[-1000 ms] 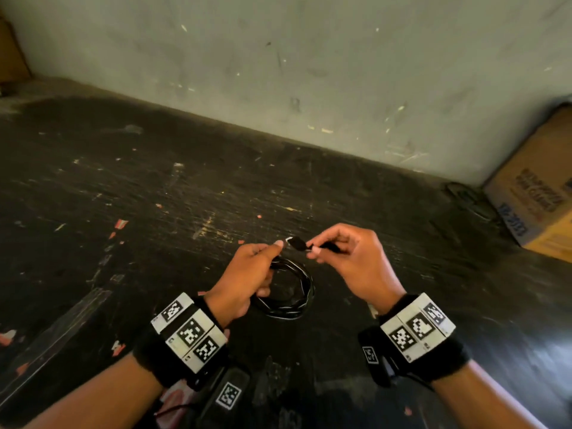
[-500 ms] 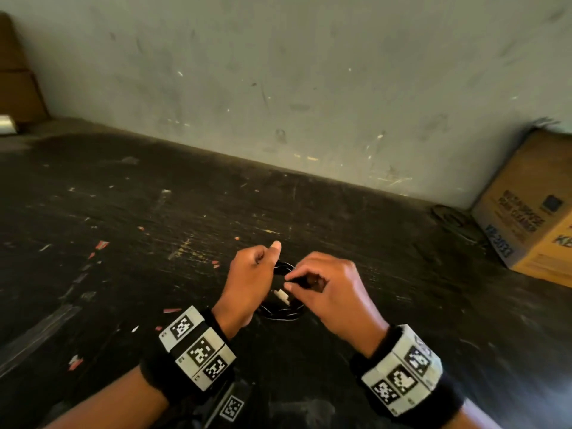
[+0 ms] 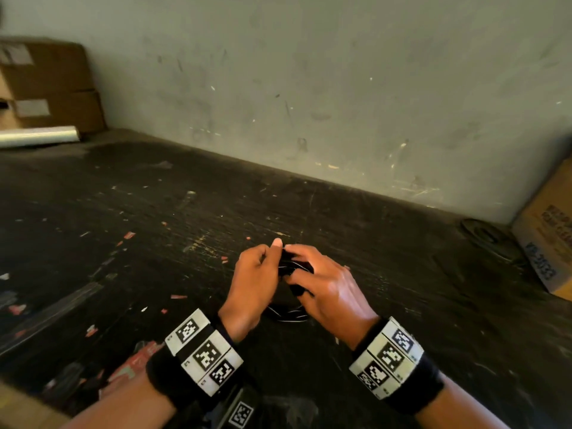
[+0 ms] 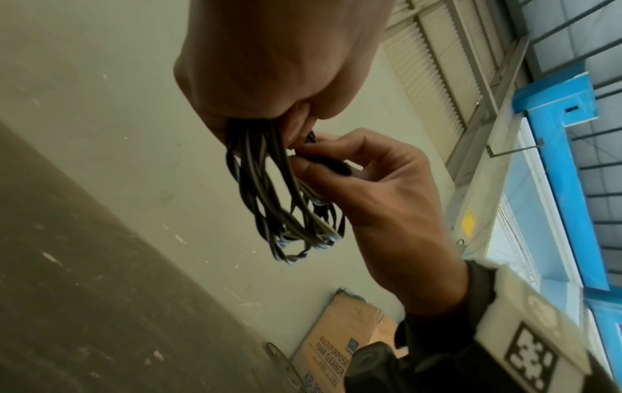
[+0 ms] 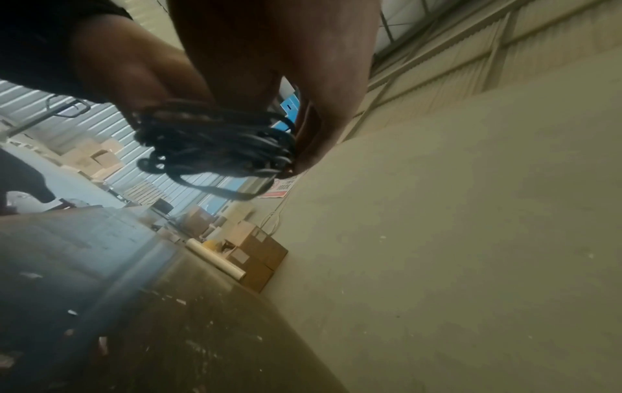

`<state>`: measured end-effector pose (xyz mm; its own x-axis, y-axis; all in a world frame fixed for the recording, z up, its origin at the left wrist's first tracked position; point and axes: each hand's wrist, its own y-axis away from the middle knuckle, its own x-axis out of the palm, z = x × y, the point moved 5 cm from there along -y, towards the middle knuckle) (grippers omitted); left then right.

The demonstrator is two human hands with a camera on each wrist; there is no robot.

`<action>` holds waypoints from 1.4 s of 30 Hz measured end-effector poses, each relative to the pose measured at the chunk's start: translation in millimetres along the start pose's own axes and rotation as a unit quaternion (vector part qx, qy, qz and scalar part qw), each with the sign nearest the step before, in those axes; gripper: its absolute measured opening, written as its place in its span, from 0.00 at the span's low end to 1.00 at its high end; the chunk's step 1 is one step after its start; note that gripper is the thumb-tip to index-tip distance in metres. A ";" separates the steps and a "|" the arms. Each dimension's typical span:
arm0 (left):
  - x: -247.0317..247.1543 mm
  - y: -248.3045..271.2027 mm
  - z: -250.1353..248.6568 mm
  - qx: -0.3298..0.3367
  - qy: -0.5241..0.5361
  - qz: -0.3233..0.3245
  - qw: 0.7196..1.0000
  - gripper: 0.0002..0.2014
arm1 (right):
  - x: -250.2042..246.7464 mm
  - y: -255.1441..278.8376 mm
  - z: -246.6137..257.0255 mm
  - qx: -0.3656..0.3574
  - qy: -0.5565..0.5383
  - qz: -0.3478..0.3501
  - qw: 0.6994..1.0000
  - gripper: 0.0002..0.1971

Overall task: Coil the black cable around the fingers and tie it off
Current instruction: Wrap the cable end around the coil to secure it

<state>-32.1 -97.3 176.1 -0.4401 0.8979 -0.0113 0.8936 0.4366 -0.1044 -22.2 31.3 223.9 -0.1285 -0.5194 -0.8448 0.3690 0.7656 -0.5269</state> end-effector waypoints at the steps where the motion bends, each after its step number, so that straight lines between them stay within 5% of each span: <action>1: 0.8 1.3 1.5 -0.011 0.010 -0.008 1.000 0.20 | 0.6 0.7 -0.4 -0.010 0.000 -0.002 1.000 0.05; 6: 0.6 7.5 5.6 -0.052 0.029 -0.030 0.998 0.13 | 9.8 5.7 -8.0 -0.038 -0.001 0.006 0.999 0.06; 10: 2.0 6.7 10.2 -0.069 0.004 0.000 0.998 0.20 | 11.2 9.9 -8.0 -0.047 -0.004 -0.012 0.999 0.07; 14: 1.8 6.3 6.4 -0.014 0.006 0.032 0.999 0.26 | 12.9 8.7 -10.0 -0.037 -0.012 -0.003 0.999 0.07; 24: 3.8 13.2 -1.8 0.083 -0.102 0.018 0.991 0.20 | -9.2 18.0 -9.3 -0.056 0.048 0.014 0.997 0.04; 27: 13.7 22.2 -2.1 0.143 -0.131 0.049 0.980 0.20 | -9.6 19.5 -16.2 0.025 -0.097 -0.019 0.995 0.05; 32: 24.2 33.5 -1.8 0.196 -0.110 0.068 0.972 0.23 | -6.5 28.1 -36.7 0.213 -0.268 -0.055 0.938 0.04; 36: 29.2 43.1 -11.5 0.243 -0.110 0.083 0.960 0.20 | -8.1 37.6 -37.7 0.295 -0.369 -0.056 0.880 0.03; 42: 34.4 52.0 -19.7 0.303 -0.170 0.122 0.930 0.23 | -12.5 50.9 -40.3 0.365 -0.417 -0.060 0.830 0.07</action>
<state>1.0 -42.6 189.9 -0.3253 0.8518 -0.4106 0.8019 0.0184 -0.5972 -38.9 92.0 203.9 0.3646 -0.8905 -0.2722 0.8982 0.4134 -0.1492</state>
